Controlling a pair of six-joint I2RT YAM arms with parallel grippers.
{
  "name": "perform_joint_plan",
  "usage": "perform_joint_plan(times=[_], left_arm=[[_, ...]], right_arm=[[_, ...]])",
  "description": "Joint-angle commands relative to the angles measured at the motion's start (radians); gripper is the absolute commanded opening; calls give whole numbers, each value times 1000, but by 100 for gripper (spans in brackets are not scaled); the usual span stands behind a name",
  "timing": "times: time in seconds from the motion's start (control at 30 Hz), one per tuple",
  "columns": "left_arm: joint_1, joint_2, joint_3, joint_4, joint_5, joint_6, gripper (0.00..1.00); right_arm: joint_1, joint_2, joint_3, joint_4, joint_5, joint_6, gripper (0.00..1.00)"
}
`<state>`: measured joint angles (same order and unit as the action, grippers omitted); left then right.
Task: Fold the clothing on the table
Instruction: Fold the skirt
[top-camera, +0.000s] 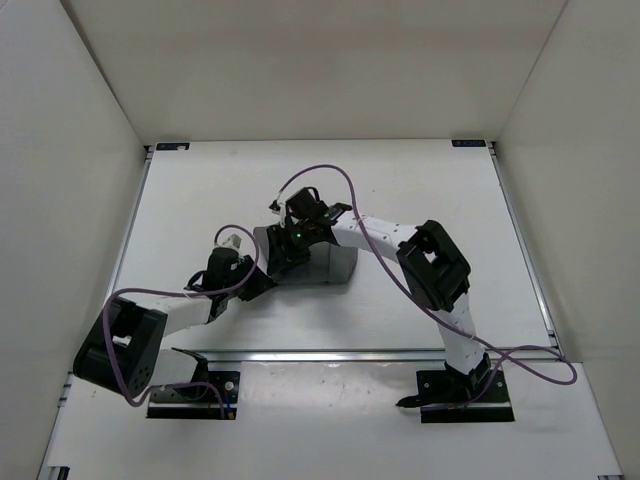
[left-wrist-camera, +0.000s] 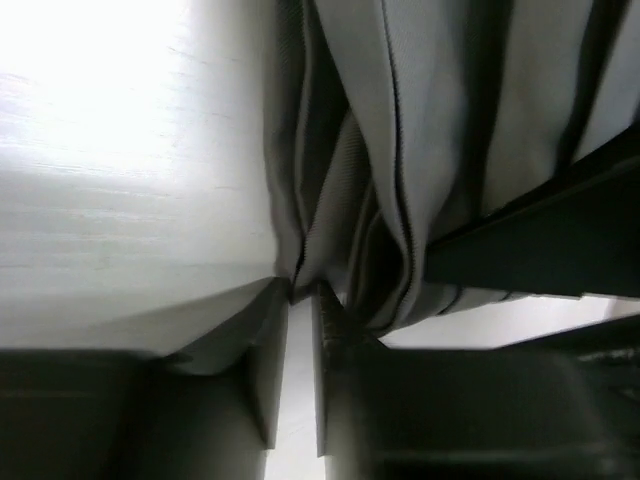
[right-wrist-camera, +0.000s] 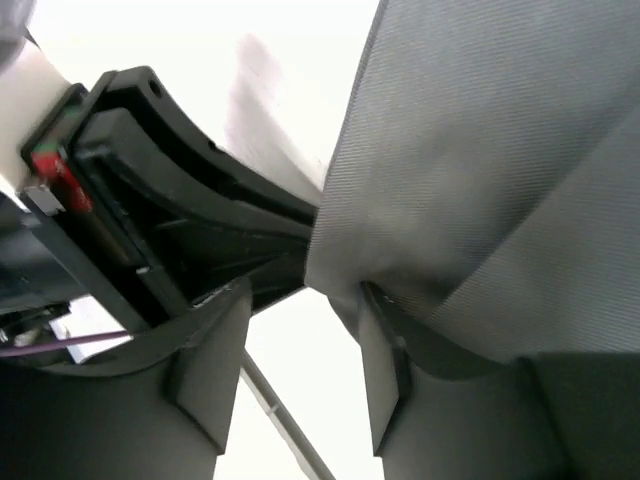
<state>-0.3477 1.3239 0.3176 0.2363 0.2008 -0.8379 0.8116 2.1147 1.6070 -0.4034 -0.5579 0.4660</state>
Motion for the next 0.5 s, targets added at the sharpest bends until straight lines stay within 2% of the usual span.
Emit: perform_joint_plan(times=[0.0, 0.1, 0.23, 0.37, 0.47], left_arm=[[30, -54, -23, -55, 18, 10, 42], [65, -126, -35, -127, 26, -7, 53], [82, -264, -26, -265, -4, 3, 56], [142, -397, -29, -362, 46, 31, 59], [168, -486, 21, -469, 102, 153, 63]], right_arm=[[17, -105, 21, 6, 15, -43, 47], [0, -227, -74, 61, 74, -40, 51], [-44, -407, -263, 193, 92, -20, 56], [-120, -508, -433, 325, 15, 14, 58], [-164, -556, -579, 391, -39, 34, 56]])
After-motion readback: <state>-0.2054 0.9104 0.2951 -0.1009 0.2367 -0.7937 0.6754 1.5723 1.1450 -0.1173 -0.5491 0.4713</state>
